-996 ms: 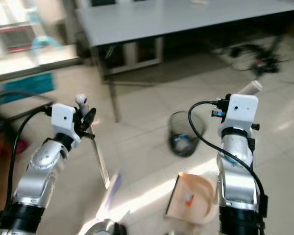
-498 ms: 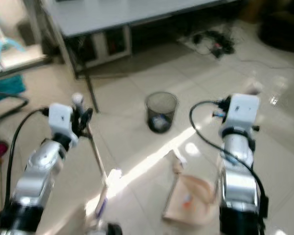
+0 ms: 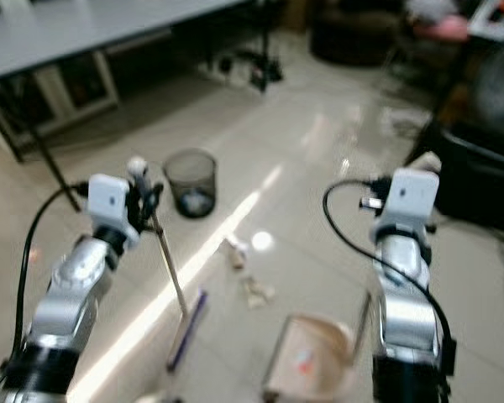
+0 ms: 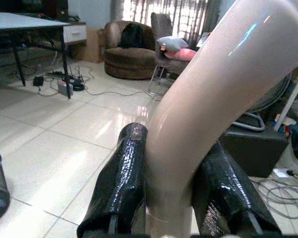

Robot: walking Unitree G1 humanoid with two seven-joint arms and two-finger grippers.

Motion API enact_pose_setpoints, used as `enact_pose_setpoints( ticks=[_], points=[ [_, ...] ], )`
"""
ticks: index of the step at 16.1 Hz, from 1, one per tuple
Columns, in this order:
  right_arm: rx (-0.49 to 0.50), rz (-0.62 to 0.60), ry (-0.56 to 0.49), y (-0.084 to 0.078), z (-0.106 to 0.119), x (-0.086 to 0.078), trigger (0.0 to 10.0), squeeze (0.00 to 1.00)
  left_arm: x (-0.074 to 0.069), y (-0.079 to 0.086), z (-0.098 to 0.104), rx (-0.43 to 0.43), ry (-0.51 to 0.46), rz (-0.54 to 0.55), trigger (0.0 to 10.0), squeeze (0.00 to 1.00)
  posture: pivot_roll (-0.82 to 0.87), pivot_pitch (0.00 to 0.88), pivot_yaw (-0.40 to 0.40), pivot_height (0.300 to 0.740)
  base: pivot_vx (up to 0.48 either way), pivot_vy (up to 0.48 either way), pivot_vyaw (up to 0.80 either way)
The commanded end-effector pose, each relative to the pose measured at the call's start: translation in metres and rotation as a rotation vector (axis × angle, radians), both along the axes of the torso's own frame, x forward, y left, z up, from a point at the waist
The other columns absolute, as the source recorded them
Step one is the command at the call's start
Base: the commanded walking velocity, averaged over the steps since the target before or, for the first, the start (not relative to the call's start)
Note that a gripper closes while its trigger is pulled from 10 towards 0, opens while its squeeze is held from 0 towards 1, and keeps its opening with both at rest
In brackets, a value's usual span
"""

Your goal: Sweep floor

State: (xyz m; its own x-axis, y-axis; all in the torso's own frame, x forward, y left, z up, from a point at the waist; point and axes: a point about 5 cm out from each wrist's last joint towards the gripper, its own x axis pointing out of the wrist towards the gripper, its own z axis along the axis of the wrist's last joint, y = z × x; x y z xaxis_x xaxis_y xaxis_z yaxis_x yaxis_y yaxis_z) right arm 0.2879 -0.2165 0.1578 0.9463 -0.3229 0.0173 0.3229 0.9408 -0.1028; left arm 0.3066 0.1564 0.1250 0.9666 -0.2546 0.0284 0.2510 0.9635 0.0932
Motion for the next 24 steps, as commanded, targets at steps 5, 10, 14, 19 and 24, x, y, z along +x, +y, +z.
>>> enact_pose_setpoints(
  ticks=[5, 10, 14, 19, 24],
  points=[
    [0.104, 0.065, -0.051, 0.016, 0.001, 0.001, 10.0, 0.0, 0.006, 0.006, 0.012, 0.045, -0.038, -0.006, 10.0, 0.0, 0.0, 0.058, 0.031, 0.74, 0.0, 0.23, -0.17],
    [0.132, 0.037, -0.054, 0.014, -0.001, -0.002, 10.0, 0.0, 0.016, 0.001, 0.019, 0.05, -0.049, -0.036, 10.0, 0.0, -0.01, 0.063, 0.058, 0.74, 0.0, 0.301, -0.42],
    [0.137, 0.023, -0.051, 0.011, -0.002, -0.004, 10.0, 0.0, 0.018, 0.001, 0.018, 0.051, -0.048, -0.039, 10.0, 0.0, -0.01, 0.069, 0.052, 0.74, 0.0, 0.305, -0.42],
    [0.148, 0.009, -0.059, 0.011, -0.002, -0.003, 10.0, 0.0, 0.019, 0.0, 0.018, 0.054, -0.045, -0.047, 10.0, 0.0, -0.01, 0.068, 0.064, 0.74, 0.0, 0.363, -0.42],
    [0.149, 0.009, -0.059, 0.011, -0.002, -0.007, 10.0, 0.0, 0.019, 0.002, 0.019, 0.055, -0.049, -0.05, 10.0, 0.0, -0.01, 0.076, 0.069, 0.74, 0.0, 0.379, -0.17]
  ],
)
